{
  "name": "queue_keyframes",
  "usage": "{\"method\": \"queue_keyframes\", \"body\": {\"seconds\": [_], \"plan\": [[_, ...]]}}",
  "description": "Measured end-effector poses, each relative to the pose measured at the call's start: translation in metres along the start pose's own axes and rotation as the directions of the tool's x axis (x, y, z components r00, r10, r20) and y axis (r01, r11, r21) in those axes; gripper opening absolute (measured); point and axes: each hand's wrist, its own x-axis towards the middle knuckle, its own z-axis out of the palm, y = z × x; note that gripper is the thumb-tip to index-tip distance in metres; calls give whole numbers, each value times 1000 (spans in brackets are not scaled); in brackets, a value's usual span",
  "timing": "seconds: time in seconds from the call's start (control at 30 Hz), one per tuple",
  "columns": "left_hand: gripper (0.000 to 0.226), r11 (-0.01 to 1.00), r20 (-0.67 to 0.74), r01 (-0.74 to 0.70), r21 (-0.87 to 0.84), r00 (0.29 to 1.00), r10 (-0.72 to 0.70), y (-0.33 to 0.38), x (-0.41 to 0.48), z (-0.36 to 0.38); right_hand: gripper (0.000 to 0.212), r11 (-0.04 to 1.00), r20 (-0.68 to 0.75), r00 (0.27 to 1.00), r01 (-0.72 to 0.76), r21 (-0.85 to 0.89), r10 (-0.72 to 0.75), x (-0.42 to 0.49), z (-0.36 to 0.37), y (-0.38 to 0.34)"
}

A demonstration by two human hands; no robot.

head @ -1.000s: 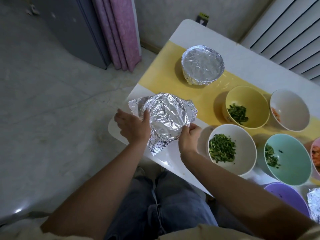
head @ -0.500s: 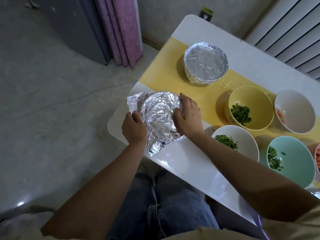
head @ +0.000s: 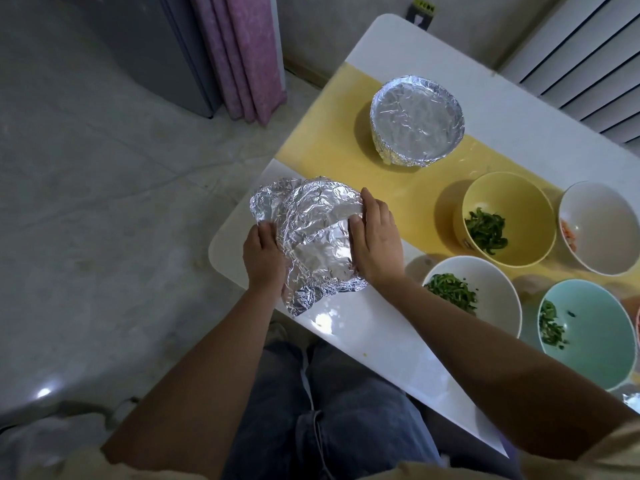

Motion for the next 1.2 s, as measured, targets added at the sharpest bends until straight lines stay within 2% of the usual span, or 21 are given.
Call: {"method": "queue_keyframes", "body": {"seconds": [0.13, 0.3, 0.37, 0.43, 0.5, 0.53, 0.57, 0.63, 0.67, 0.73, 0.8, 0.93, 1.03, 1.2], "plan": [[40, 992, 80, 94, -81, 993, -87, 2, 1, -1, 44, 989, 4, 995, -104, 101, 104, 3, 1, 3], [36, 980, 132, 179, -89, 977, -167, 9, 0, -2, 34, 961, 25, 979, -201, 190, 200, 7, 3, 8], [37, 987, 108, 154, -40, 983, -149, 4, 5, -3, 28, 953, 60, 973, -229, 198, 221, 9, -1, 8], [28, 993, 14, 107, 58, 994, -108, 0, 9, -4, 34, 962, 85, 973, -225, 155, 214, 14, -7, 8], [22, 977, -181, 17, 215, 983, 23, 4, 7, -5, 43, 981, 34, 987, -161, 104, 159, 17, -14, 8], [26, 948, -271, -80, 307, 948, 168, 10, 3, -5, 46, 990, -14, 994, -108, 91, 109, 19, -17, 7], [29, 898, -292, -209, 387, 896, 335, 18, -2, -4, 47, 996, -54, 997, -43, 78, 48, 20, -19, 5], [35, 747, -134, -465, 476, 801, 584, 33, -14, 3, 46, 996, -79, 994, 81, 45, -77, 21, -18, 2], [40, 682, -21, -536, 497, 779, 627, 33, -16, 9, 46, 992, -65, 990, 124, 31, -122, 22, -15, 1], [49, 644, 131, -552, 530, 804, 581, 28, -18, 18, 45, 987, -5, 987, 158, 12, -158, 20, -6, 2], [53, 686, 163, -518, 511, 842, 514, 20, -18, 21, 45, 990, 27, 990, 141, -1, -141, 18, 0, 5], [49, 780, 81, -482, 398, 866, 494, 10, -9, 19, 41, 996, 12, 997, 79, 43, -79, 20, 1, 8], [44, 862, 16, -409, 301, 905, 424, 9, -7, 19, 35, 988, 20, 999, -38, 149, 35, 25, 0, 9], [33, 886, -35, -377, 271, 915, 401, 10, -9, 18, 31, 910, 50, 975, -218, 352, 214, 27, 0, 8]]}}
